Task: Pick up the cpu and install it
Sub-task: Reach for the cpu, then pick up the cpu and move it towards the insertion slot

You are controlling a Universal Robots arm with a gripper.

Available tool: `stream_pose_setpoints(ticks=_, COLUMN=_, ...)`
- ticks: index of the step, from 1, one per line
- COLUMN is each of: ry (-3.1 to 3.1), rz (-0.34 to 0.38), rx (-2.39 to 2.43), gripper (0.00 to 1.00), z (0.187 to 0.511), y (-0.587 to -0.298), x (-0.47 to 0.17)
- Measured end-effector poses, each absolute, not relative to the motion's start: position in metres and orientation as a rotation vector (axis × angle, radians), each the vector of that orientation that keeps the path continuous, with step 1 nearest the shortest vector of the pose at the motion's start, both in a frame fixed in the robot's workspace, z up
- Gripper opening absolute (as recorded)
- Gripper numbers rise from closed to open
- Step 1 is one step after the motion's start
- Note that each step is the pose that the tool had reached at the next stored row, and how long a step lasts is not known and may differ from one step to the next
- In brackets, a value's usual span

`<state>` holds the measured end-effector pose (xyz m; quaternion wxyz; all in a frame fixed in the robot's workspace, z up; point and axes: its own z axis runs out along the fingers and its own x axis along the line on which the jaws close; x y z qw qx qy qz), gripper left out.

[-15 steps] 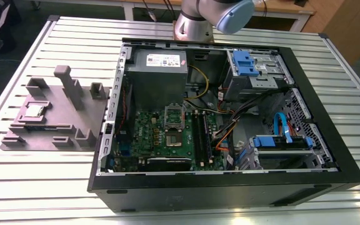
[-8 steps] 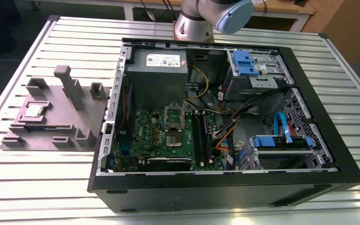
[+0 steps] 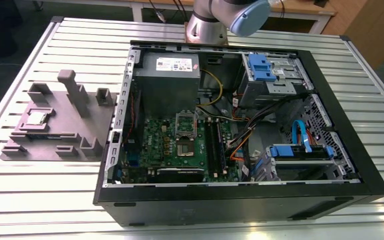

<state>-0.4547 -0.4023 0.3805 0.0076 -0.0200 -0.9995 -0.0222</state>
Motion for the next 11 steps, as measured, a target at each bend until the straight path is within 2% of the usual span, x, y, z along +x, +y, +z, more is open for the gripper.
stream_pose_setpoints(ticks=11, ry=-3.125, rz=-0.069, rx=-0.062, gripper=0.10, z=0.3805, y=-0.4023, x=-0.4572)
